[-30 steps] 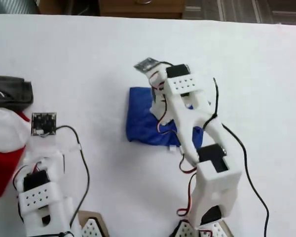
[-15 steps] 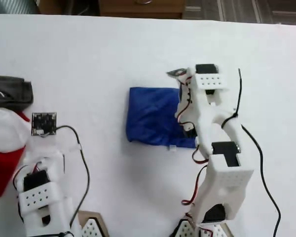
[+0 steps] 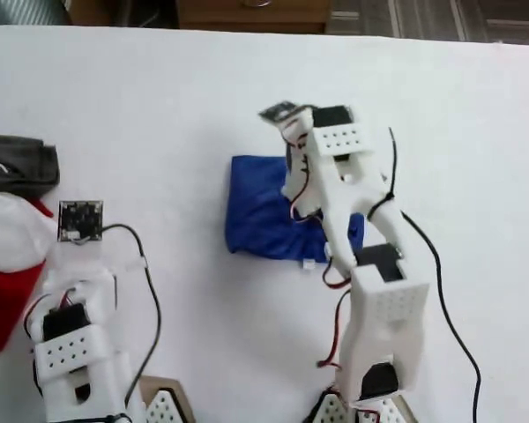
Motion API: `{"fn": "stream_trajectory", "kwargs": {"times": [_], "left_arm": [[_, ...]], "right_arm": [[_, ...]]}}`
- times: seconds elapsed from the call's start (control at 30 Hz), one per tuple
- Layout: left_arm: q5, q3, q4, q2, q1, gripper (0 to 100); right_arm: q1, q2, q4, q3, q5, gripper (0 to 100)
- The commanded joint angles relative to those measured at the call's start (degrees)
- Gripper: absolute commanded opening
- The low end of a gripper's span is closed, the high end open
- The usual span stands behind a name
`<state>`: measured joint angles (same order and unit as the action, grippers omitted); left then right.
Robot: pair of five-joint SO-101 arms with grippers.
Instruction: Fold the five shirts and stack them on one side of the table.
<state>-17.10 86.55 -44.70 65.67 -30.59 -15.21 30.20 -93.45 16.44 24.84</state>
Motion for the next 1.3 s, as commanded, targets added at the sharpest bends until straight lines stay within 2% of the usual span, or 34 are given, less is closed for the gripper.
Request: {"fn": "stream_trajectory", "kwargs": {"times": [0.0, 0.17, 0.43, 0.67, 0.87, 0.93, 1.0, 1.07, 1.13, 1.2, 1.27], "left_arm": [[0.4, -0.1, 1.1, 0.6, 0.8, 3], [0.3, -0.1, 1.1, 0.6, 1.0, 3], [0.3, -0.1, 1.1, 0.6, 1.0, 3], [0.3, -0.1, 1.1, 0.6, 1.0, 3], [0.3, -0.1, 1.1, 0.6, 1.0, 3], [0.3, -0.1, 1.1, 0.6, 1.0, 3], [0.3, -0.1, 1.1, 0.6, 1.0, 3], [0.3, -0.1, 1.1, 0.6, 1.0, 3], [0.3, -0.1, 1.1, 0.6, 1.0, 3], [0.3, -0.1, 1.1, 0.6, 1.0, 3], [0.3, -0.1, 1.1, 0.6, 1.0, 3]], "right_arm": [[0.2, 2.0, -1.5, 2.0, -0.2, 1.9], [0.0, 1.0, -7.6, 1.8, -0.2, 2.0], [0.6, -7.1, -7.5, -7.5, 0.2, 2.0], [1.4, -8.0, -7.4, -12.7, 0.2, 2.0], [5.2, -12.5, -5.0, -5.4, -0.1, 2.0], [6.5, -15.1, -1.1, -1.0, -0.4, 2.0], [7.8, -16.1, 3.9, 2.4, -4.0, 2.4], [8.7, -15.7, 7.8, 4.2, -9.5, 7.6], [9.0, -13.5, 10.3, 4.6, -13.5, 17.5], [8.7, -9.9, 11.4, 4.8, -14.4, 25.5], [8.6, -6.0, 11.7, 5.5, -14.5, 26.2]]}}
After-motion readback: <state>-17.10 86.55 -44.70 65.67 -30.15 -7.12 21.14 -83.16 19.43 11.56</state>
